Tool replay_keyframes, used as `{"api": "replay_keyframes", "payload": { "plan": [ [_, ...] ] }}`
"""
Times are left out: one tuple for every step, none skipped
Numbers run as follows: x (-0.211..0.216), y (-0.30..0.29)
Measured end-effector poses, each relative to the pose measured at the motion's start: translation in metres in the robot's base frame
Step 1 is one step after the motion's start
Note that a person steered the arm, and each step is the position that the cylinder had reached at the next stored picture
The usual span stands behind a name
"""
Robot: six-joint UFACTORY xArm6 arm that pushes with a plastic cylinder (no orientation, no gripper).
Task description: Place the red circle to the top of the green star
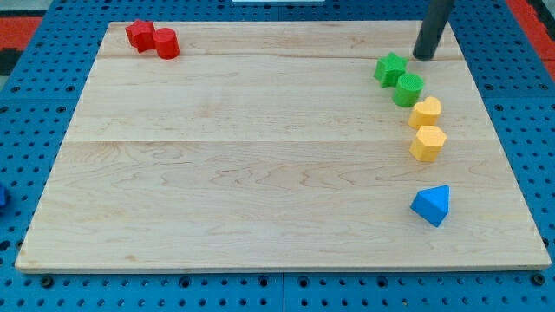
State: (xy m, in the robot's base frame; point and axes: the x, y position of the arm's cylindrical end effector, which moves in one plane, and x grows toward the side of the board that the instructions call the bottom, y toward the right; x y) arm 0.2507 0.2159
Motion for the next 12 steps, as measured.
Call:
{"api": "replay_keyframes", "payload": {
  "plan": [
    [0.009,-0.133],
    [0.066,-0.268],
    [0.103,-0.409],
    [0.058,-0.509],
    [0.000,-0.521],
    [-0.007,-0.472],
    [-0.009,-0.396],
    [-0.009,-0.324],
    [-0.009,-0.241],
    [-0.008,-0.157],
    [-0.004,-0.071],
    [-0.024,-0.051]
  ]
}}
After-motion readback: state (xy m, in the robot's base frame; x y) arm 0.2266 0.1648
